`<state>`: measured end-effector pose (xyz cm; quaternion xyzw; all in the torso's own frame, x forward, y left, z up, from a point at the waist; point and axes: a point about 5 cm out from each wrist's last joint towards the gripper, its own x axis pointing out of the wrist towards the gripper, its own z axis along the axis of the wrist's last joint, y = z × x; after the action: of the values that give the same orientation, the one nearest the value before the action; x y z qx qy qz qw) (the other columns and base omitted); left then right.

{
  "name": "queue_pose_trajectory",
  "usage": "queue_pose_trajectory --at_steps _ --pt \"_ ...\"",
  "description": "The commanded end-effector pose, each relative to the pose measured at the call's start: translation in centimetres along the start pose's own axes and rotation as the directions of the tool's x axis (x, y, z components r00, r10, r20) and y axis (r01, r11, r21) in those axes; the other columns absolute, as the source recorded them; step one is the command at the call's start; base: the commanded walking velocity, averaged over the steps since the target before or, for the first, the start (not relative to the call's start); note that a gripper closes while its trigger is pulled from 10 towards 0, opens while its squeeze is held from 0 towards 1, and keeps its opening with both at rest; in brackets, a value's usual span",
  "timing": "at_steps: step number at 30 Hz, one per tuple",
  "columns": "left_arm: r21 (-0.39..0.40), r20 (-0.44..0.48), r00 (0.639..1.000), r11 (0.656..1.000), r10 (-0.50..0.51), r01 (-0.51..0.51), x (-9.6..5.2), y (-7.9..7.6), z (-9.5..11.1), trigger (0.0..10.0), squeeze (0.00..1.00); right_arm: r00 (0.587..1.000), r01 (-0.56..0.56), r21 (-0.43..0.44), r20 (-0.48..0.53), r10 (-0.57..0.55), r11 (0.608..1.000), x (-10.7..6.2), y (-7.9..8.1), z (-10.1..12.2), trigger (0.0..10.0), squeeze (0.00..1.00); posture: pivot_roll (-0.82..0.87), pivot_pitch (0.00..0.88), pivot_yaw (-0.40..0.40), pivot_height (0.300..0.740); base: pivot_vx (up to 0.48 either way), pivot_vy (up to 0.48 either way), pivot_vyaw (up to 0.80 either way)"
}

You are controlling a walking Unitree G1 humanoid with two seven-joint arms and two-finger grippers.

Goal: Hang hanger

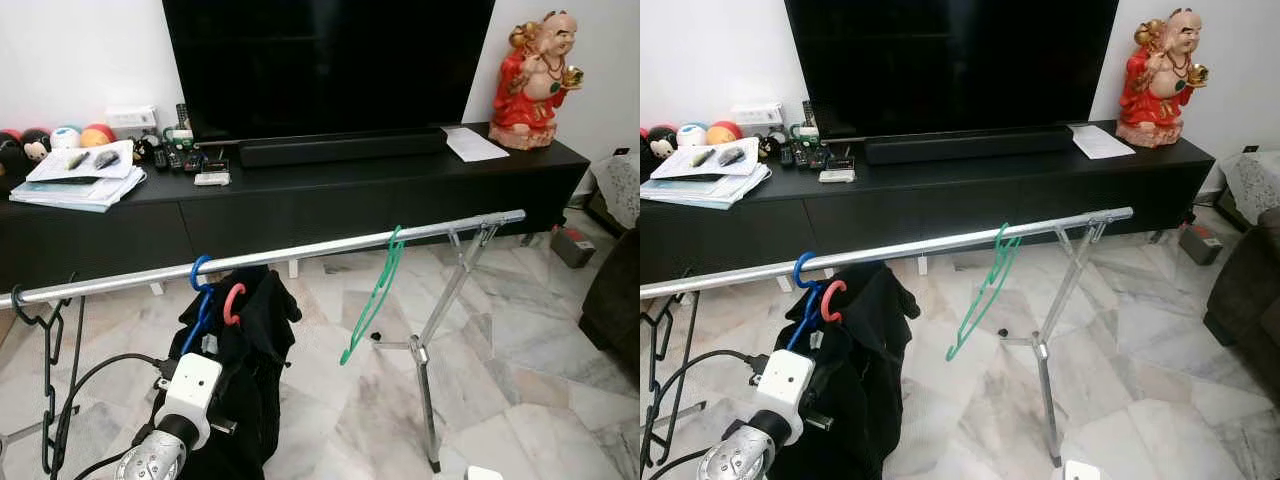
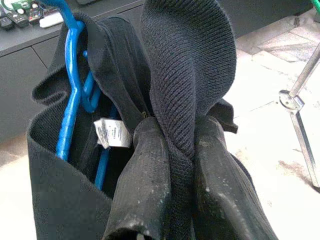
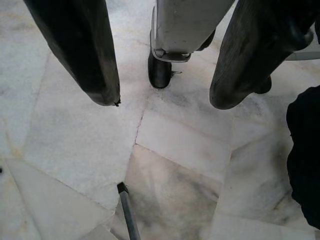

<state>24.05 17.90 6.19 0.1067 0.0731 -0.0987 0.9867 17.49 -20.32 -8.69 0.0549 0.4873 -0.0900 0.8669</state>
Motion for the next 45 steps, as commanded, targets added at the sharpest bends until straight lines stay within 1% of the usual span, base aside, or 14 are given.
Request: queue_pose_trajectory --at_steps 1,45 --pt "-0.009 0.038 0.999 1.0 0.018 -0.018 0.11 0.34 0.93 10.0 0.0 1.0 0.006 0.012 -0.002 -0.006 1.0 -0.03 -0.16 -0.14 10.0 0.0 0.01 0.0 -0.002 0.74 -0.292 0.0 0.0" --pt "0.003 0.044 0.999 1.0 0.017 -0.018 0.56 0.61 1.46 10.0 0.0 1.0 0.0 0.028 0.008 0.0 1.0 0.01 0.11 0.09 10.0 0.0 0.02 0.0 0.009 0.74 -0.293 0.0 0.0"
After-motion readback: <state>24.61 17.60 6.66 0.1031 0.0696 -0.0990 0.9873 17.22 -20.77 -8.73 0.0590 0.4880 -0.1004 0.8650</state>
